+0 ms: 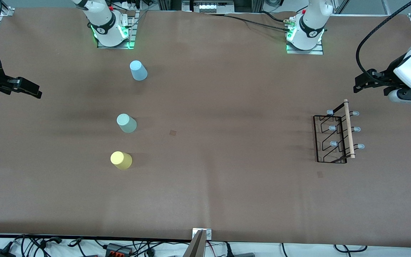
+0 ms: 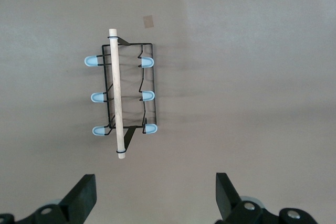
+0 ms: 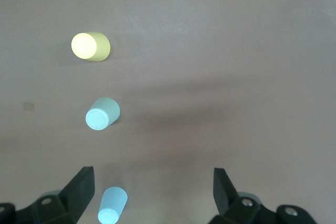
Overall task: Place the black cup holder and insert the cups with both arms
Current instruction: 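Approach the teal cup and black rack with the right and left grippers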
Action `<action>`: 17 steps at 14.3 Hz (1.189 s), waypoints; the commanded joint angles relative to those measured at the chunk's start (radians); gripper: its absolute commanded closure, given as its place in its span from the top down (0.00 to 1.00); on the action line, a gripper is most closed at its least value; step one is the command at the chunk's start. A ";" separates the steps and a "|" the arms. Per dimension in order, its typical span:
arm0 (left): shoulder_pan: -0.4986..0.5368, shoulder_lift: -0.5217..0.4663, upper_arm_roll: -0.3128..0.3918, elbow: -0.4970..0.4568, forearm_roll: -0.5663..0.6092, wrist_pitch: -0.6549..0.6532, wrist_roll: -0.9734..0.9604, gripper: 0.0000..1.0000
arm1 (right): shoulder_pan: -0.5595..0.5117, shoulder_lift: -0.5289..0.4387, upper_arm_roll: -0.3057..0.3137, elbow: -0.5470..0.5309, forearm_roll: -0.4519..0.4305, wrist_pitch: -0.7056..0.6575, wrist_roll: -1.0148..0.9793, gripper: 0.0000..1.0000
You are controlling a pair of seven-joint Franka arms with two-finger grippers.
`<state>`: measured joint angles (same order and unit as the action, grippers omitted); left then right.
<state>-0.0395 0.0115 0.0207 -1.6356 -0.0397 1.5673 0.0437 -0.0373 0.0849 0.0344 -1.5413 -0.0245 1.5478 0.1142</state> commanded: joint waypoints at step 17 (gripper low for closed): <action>0.094 0.195 0.012 -0.013 0.029 0.013 0.120 1.00 | 0.077 0.062 0.015 -0.415 0.015 0.442 0.018 1.00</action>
<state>0.0213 0.1530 0.0326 -1.6459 -0.0351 1.4976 0.0862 0.0118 0.2126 0.0484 -1.7879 -0.0210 1.8218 0.1140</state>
